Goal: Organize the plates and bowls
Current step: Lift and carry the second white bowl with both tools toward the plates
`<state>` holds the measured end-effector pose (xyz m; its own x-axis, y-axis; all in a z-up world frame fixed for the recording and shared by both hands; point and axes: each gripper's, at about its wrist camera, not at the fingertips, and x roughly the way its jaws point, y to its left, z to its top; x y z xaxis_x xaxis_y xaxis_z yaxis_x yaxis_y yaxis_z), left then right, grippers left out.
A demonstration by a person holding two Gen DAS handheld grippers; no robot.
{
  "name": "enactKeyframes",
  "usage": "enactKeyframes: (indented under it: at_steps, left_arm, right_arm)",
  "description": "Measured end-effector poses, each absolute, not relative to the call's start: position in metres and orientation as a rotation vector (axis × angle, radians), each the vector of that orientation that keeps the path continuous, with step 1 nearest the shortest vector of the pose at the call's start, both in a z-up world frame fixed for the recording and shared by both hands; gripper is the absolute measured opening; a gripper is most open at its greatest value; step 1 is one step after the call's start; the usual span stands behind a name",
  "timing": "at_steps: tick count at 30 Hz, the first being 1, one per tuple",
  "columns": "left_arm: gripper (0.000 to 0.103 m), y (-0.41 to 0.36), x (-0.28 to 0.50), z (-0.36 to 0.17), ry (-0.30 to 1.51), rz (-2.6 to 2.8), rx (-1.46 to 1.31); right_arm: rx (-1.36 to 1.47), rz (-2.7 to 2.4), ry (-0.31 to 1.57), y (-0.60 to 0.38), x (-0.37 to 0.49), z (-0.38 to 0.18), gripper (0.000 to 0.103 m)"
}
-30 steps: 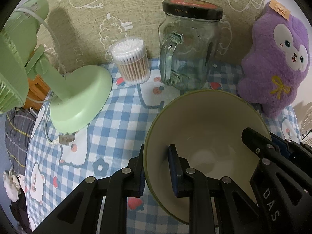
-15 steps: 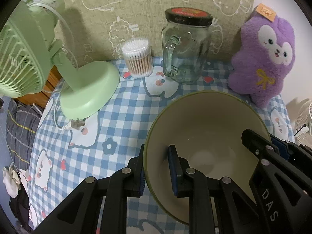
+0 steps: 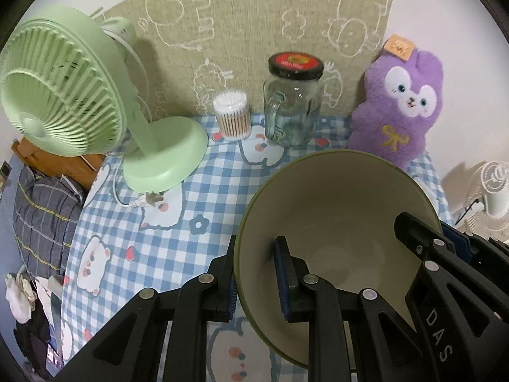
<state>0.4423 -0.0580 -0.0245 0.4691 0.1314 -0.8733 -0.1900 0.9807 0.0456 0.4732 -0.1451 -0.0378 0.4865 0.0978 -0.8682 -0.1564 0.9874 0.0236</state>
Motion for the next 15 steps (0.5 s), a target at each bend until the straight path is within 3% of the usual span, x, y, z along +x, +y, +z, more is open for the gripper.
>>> enactKeyframes:
  at_steps: [15]
  left_arm:
    - [0.018,-0.067,0.393,0.033,1.001,0.162,-0.047]
  right_arm:
    - [-0.050,0.118,0.990,-0.150,0.413,0.019,0.017]
